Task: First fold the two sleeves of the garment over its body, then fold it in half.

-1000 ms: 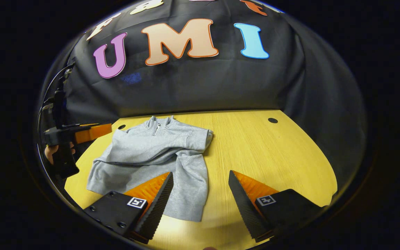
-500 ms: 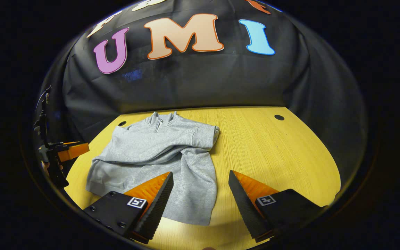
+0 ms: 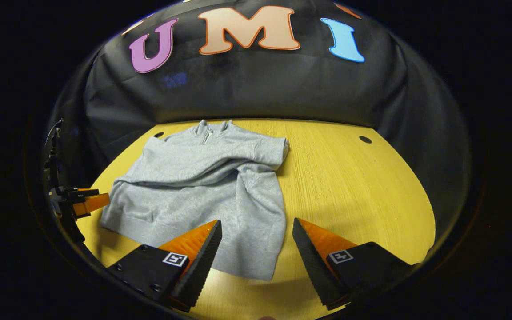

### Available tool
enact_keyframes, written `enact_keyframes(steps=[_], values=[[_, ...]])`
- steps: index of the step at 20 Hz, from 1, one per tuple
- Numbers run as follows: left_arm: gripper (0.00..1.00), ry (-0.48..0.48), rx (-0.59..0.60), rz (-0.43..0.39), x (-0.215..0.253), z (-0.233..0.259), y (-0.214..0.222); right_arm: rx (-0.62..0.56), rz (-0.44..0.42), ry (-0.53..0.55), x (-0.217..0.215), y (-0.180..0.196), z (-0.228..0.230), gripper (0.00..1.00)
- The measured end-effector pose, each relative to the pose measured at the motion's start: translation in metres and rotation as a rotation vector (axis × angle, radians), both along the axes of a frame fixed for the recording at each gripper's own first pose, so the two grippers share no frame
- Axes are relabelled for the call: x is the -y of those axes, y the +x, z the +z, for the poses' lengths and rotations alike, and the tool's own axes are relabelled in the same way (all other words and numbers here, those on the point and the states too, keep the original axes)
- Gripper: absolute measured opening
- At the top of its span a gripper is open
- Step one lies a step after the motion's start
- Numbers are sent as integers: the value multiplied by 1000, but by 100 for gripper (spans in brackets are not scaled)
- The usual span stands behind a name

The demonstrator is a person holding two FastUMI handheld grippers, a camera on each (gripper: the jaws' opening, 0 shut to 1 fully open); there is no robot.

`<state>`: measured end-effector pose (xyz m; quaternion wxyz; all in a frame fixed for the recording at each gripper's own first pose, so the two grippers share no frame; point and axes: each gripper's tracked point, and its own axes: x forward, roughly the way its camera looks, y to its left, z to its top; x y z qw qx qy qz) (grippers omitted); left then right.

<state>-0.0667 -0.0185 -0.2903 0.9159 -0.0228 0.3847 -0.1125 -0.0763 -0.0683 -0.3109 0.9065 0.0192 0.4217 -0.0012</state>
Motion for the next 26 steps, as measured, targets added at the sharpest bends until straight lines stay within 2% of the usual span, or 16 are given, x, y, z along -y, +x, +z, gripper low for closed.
enact_keyframes(steps=[7, 9, 10, 12, 13, 16, 17, 18, 19, 20, 21, 22, 23, 24, 25, 26], values=[[94, -5, -83, -2, 6, -28, -23, -95, 6, -22, 1, -22, -32, 96], [96, -4, -70, -12, 6, -28, -22, -119, 4, -26, 1, -25, -40, 99], [96, -7, -63, -13, 6, -27, -22, -132, 6, -29, 1, -29, -44, 96], [96, -6, -54, -12, 6, -28, -23, -166, 10, -42, 2, -36, -54, 96], [96, -9, -45, -8, 6, -27, -22, -173, 6, -28, 0, -37, -55, 99], [90, -2, -25, 5, 10, -27, -24, -202, -26, 9, -1, -36, -56, 98], [86, -6, -26, 6, 12, -27, -24, -223, -13, 3, -2, -38, -58, 94], [80, -15, -30, -6, 18, -26, -25, -221, 3, 8, -5, -38, -57, 98], [70, -18, -34, -21, 21, -25, -26, -232, 12, 6, -7, -38, -60, 94], [55, -24, -39, -35, 25, -25, -25, -234, 28, 16, -10, -37, -57, 84], [48, -37, -46, -43, 29, -25, -25, -244, 34, 20, -13, -37, -58, 83], [35, -51, -49, -39, 33, -25, -24, -246, 41, 35, -17, -37, -58, 65], [26, -54, -55, -27, 33, -24, -24, -251, 47, 55, -23, -37, -59, 62], [20, -62, -60, -29, 34, -24, -25, -257, 42, 65, -26, -37, -59, 42], [19, -73, -67, -23, 35, -23, -25, -257, 42, 69, -27, -36, -57, 23], [11, -87, -78, -17, 36, -23, -24, -267, 44, 72, -28, -37, -58, 12]])
